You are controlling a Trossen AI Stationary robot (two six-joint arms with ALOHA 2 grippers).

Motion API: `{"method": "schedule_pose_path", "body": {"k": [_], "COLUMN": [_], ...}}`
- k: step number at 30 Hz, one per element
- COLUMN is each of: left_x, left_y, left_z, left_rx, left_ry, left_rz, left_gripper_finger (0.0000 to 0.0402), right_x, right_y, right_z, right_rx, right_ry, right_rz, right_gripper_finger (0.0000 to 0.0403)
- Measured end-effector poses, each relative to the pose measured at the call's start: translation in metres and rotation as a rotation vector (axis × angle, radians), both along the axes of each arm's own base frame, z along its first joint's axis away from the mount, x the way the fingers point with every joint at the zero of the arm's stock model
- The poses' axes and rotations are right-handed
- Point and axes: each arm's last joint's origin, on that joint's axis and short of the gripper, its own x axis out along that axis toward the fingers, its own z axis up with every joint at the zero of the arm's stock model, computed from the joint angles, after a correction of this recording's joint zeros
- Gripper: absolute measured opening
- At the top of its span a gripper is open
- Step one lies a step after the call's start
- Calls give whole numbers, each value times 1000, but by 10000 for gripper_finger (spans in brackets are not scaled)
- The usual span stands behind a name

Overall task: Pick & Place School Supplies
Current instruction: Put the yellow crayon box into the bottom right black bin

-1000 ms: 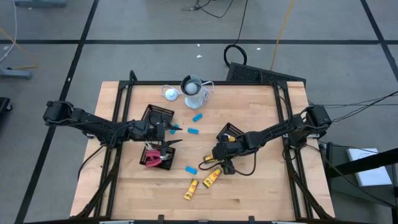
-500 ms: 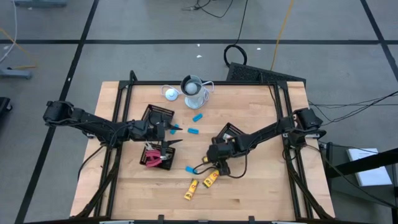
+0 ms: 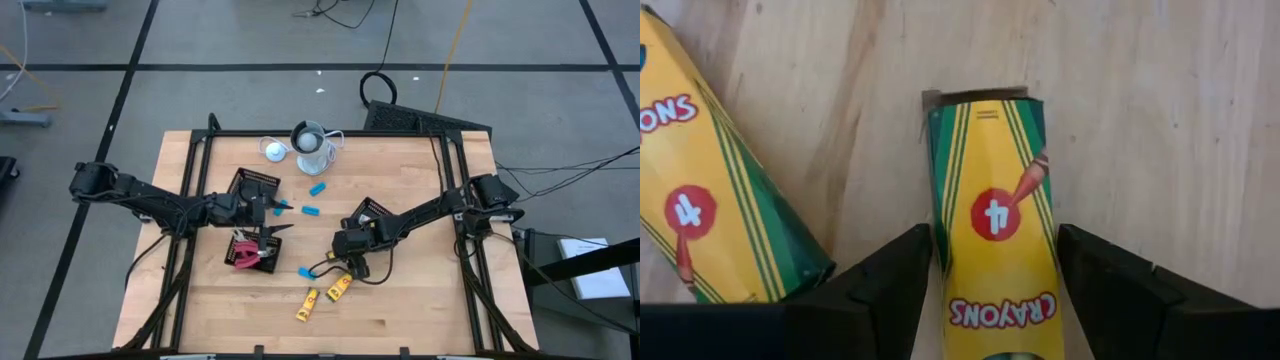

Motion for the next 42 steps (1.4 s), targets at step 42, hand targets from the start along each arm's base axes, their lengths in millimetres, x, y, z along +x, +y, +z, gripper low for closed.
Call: {"method": "schedule_pose_path", "body": {"k": [42], "left_x": [0], "left_y": [0], "left_z": [-1], "left_rx": [-1], "left_ry": [6], "left_rz": [-9], "left_gripper_finger": [227], "right_x": [-4], "right_y": [-12], "right_z": [90], "right_rx": [-203], "right_ry": [-34], "right_rz": [-136], "right_gripper_finger": [62]}}
